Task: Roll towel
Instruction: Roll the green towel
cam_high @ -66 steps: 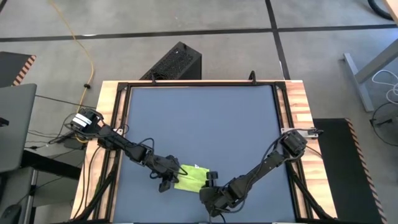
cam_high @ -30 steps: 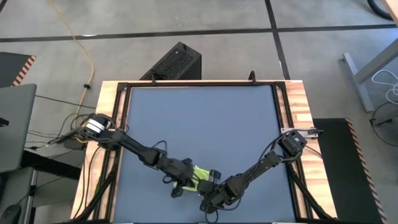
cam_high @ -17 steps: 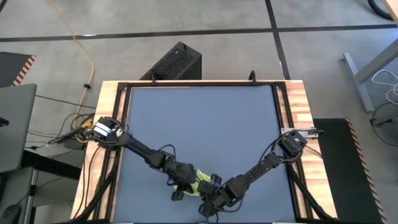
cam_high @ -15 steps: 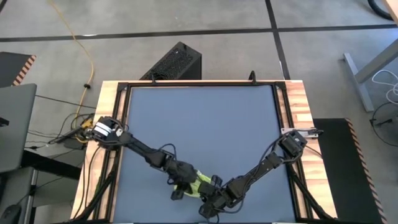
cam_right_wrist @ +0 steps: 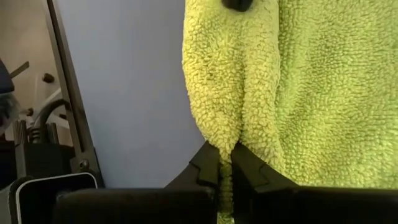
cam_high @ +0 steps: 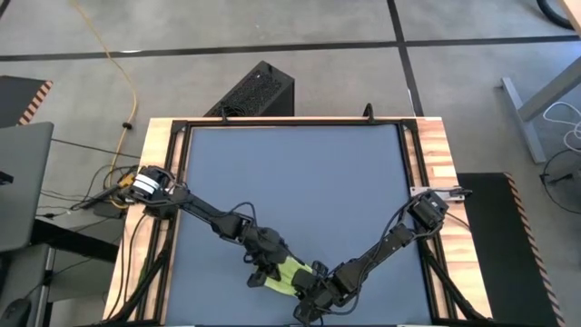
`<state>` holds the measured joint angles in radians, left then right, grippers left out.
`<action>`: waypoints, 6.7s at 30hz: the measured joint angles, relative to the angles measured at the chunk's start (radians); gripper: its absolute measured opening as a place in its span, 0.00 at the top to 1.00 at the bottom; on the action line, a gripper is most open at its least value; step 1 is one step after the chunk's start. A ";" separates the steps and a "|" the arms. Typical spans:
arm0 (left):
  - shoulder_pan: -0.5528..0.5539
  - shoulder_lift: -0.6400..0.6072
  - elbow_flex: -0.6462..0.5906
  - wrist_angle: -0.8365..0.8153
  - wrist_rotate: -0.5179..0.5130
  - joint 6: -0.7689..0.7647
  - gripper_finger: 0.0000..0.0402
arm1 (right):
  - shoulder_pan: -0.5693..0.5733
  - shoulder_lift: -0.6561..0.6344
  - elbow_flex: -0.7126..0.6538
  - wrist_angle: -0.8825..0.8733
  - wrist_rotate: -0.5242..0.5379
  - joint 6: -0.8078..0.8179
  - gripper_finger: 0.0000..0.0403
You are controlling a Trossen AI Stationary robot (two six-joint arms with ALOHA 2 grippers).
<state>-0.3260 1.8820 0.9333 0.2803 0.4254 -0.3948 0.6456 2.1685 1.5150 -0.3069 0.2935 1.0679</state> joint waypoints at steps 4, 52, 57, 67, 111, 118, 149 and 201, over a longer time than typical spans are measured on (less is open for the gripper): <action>-0.004 0.000 0.000 -0.083 -0.064 0.034 1.00 | 0.000 0.000 0.000 0.001 -0.005 0.002 0.92; 0.007 -0.201 -0.051 0.005 0.071 0.023 0.96 | 0.001 -0.006 -0.227 0.419 -0.122 0.677 0.93; -0.086 -0.190 -0.052 -0.022 0.022 0.169 0.96 | -0.014 -0.005 -0.228 0.419 -0.135 0.662 0.93; -0.104 -0.192 -0.051 -0.077 0.063 0.490 0.79 | -0.016 -0.005 -0.229 0.420 -0.142 0.652 0.92; -0.199 -0.016 -0.048 -0.104 -0.274 0.447 0.62 | -0.018 -0.005 -0.229 0.413 -0.132 0.687 0.92; -0.178 -0.016 -0.048 -0.128 -0.213 0.398 0.97 | 0.003 -0.005 -0.230 0.413 -0.128 0.727 0.92; 0.141 -0.021 -0.048 -0.374 0.286 -0.085 0.76 | -0.001 -0.005 -0.229 0.381 -0.062 0.944 0.92; -0.050 -0.002 -0.049 -0.132 -0.028 0.112 1.00 | -0.024 -0.038 -0.232 0.404 -0.043 0.763 0.83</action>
<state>-0.3763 1.8797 0.8841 0.1483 0.3975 -0.2827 0.6213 2.1305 1.2832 0.0973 0.2506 1.8313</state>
